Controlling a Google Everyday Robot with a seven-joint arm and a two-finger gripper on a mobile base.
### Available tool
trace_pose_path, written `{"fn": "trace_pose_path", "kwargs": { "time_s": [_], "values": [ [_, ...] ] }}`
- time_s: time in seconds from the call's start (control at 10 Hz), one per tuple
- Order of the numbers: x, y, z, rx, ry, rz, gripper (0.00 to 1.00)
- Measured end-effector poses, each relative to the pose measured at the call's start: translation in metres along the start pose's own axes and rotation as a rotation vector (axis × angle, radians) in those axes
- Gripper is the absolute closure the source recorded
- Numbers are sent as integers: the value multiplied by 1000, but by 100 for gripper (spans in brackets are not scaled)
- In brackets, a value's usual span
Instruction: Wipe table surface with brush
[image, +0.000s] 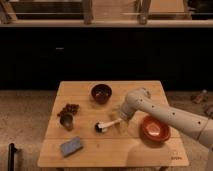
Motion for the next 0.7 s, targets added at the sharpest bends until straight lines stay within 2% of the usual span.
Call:
{"fn": "trace_pose_path", "kwargs": {
  "time_s": [0.5, 0.7],
  "values": [
    [12, 1, 2, 9, -29, 12, 79],
    [18, 3, 4, 15, -44, 19, 95]
  ]
}}
